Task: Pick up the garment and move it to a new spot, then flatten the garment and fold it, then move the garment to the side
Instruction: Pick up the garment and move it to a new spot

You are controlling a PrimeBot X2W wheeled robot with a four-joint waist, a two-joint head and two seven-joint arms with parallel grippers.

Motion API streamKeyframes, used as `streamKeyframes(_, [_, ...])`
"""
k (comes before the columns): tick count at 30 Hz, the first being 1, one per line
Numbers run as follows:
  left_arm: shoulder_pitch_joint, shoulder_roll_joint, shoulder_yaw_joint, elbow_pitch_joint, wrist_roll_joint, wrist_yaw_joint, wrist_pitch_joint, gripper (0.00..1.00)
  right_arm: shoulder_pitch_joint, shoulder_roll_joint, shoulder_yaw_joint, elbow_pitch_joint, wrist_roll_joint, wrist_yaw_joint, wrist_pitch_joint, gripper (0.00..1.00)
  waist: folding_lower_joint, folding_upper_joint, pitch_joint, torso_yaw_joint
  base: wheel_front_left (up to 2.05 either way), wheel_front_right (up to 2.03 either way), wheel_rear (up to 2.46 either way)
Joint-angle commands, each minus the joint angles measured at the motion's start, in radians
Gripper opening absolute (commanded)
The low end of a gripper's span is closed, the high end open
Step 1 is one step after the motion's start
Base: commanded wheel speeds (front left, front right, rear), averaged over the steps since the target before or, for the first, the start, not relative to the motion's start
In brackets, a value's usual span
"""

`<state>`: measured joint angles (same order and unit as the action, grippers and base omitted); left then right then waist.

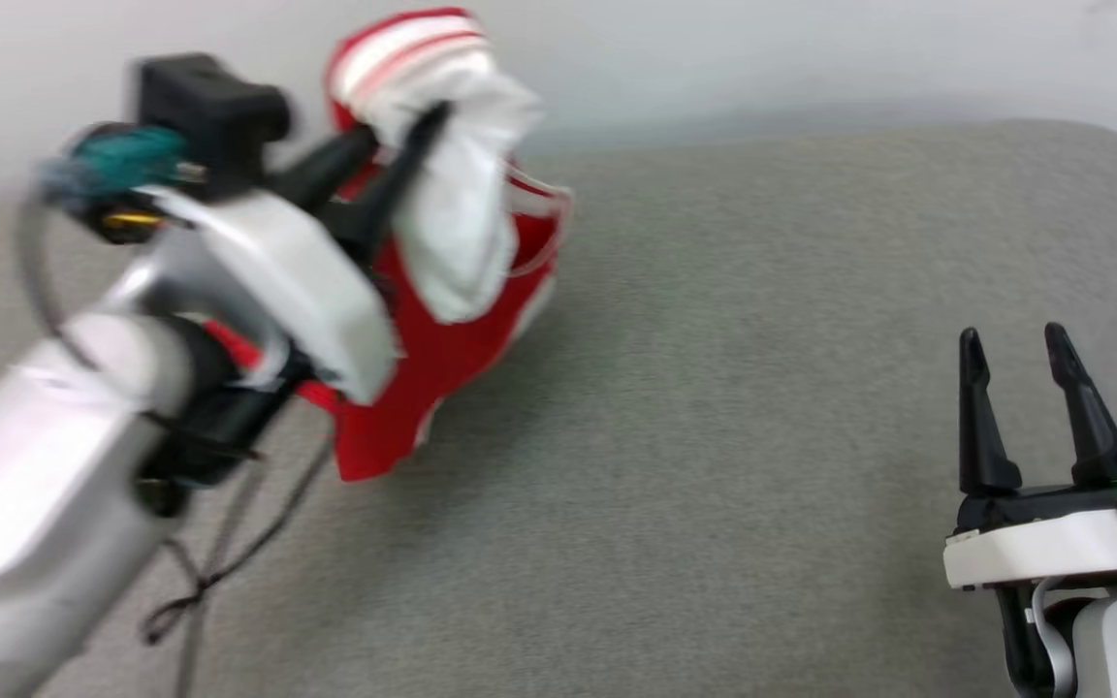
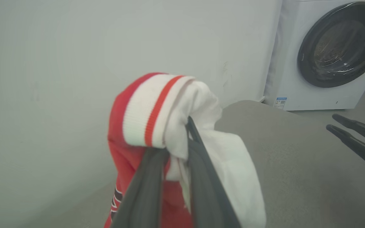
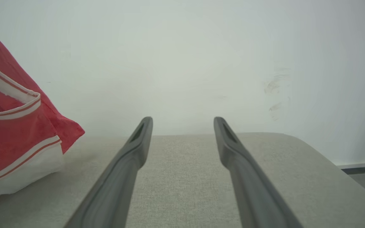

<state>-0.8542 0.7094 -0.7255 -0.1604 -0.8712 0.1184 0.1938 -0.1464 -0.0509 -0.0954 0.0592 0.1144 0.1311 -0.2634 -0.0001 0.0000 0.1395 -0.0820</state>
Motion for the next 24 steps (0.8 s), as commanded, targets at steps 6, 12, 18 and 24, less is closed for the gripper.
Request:
streamKeyframes(6, [0.009, -0.173, -0.121, 0.09, 0.055, -0.011, -0.034, 0.0, -0.024, 0.001, -0.023, -0.002, 0.013, -0.001, -0.002, 1.0, 0.0001, 0.0, 0.034, -0.097, 0.0, 0.0, 0.0])
streamKeyframes(12, [0.08, -0.372, -0.307, 0.297, 0.121, -0.056, -0.081, 0.02, -0.03, 0.002, -0.038, -0.003, 0.013, -0.001, -0.002, 1.0, 0.0001, 0.0, 0.06, -0.126, 0.0, 0.0, 0.0])
streamKeyframes(18, [0.137, -0.492, -0.442, 0.424, 0.15, -0.117, -0.09, 1.0, -0.034, 0.002, -0.047, 0.003, -0.001, -0.001, -0.002, 1.0, 0.0001, 0.0, 0.049, -0.105, 0.0, 0.0, 0.0])
streamKeyframes(24, [0.147, -0.522, -0.424, 0.479, 0.137, -0.123, -0.161, 1.0, -0.012, 0.001, -0.037, 0.014, -0.014, -0.001, -0.002, 1.0, 0.0001, 0.0, 0.003, -0.043, 0.0, 0.0, 0.0])
